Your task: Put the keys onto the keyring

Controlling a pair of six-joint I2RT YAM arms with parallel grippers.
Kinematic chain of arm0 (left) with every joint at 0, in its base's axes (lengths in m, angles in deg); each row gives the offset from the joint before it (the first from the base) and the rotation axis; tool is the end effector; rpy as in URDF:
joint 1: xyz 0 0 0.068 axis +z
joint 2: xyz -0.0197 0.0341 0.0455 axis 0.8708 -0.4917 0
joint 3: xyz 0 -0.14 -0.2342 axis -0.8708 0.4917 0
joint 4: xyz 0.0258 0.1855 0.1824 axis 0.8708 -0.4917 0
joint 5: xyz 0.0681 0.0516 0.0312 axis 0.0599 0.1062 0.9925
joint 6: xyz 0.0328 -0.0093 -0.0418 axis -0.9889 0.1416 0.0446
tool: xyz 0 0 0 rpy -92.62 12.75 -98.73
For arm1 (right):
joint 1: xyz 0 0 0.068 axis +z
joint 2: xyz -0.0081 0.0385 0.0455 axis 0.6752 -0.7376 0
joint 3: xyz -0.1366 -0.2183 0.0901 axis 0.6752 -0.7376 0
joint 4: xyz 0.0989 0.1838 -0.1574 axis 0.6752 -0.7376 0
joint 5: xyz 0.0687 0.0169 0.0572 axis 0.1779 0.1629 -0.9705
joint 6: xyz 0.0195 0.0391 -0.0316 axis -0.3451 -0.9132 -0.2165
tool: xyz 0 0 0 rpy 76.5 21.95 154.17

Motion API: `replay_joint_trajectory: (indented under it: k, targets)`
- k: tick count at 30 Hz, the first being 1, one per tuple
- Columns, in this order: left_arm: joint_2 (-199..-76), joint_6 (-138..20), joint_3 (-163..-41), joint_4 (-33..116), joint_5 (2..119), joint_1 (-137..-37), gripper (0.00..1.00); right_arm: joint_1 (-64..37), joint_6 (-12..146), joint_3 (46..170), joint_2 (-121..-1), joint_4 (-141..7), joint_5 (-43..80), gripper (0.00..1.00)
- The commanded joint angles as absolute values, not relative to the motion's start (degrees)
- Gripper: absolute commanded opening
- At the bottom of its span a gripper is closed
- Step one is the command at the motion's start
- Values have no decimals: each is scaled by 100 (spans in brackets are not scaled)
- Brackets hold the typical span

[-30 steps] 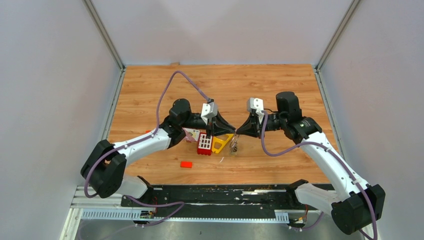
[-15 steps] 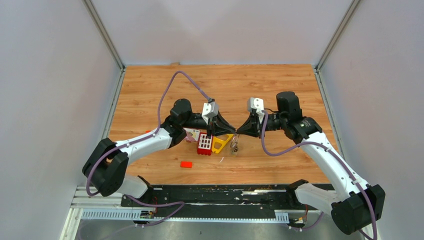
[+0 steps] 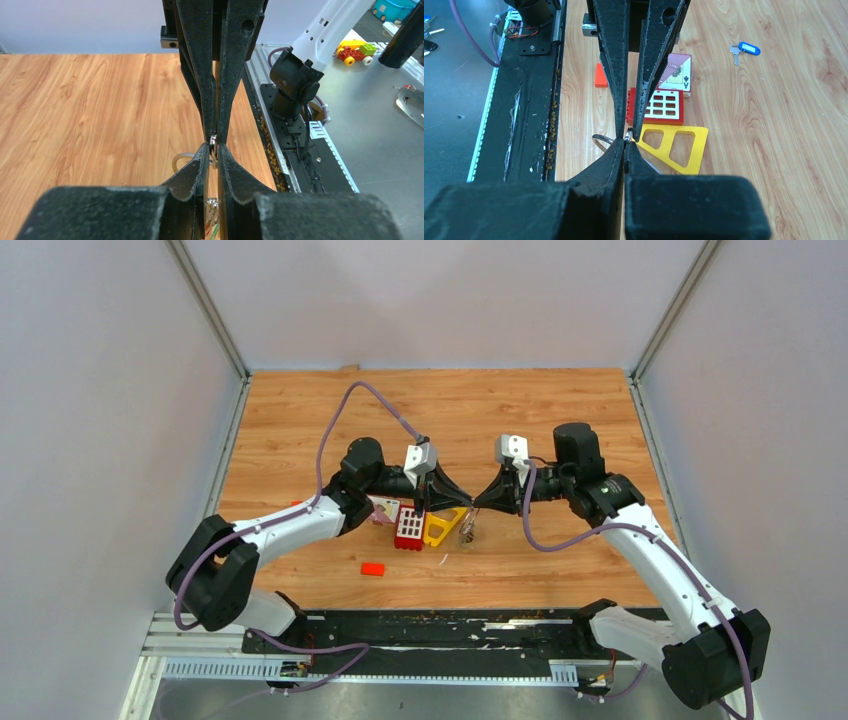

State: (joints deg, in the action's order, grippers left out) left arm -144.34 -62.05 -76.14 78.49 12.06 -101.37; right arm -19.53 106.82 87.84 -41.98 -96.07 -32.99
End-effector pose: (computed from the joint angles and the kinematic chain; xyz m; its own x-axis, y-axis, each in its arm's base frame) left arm 0.2152 -0.2253 0.2862 -0.1064 -0.0179 -0.9942 0.9861 -0.1306 -0.1031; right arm 0.1911 0.1140 0.3237 0.0008 -0.3038 -0.9527 -0.9989 0.0440 -0.0149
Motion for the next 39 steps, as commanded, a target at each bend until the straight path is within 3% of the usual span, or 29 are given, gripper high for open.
replay_joint_trajectory:
  k: [1,7,19,25,32,39]
  targets:
    - [-14480,-6157,-7677,8095,1114,-10203,18,-1964,10679,8840,-4091,-9394,-3528,0]
    - [-14515,-6140,-7695,8095,1094,-10219,17,-1962,10677,8832,-4098,-9385,-3538,0]
    - [-14520,-6122,-7723,8076,1075,-10230,0,-1962,10676,8819,-4095,-9383,-3522,0]
    - [-14309,-6273,-7657,7956,1063,-10221,0,-1999,10689,8839,-4091,-9423,-3404,0]
    - [-13937,-6882,-7669,6973,1243,-10217,0,-2165,10653,8869,-4054,-9470,-3380,21]
    - [-13679,-7335,-7762,6246,1494,-10150,0,-2241,10646,8942,-3965,-9514,-3301,28]
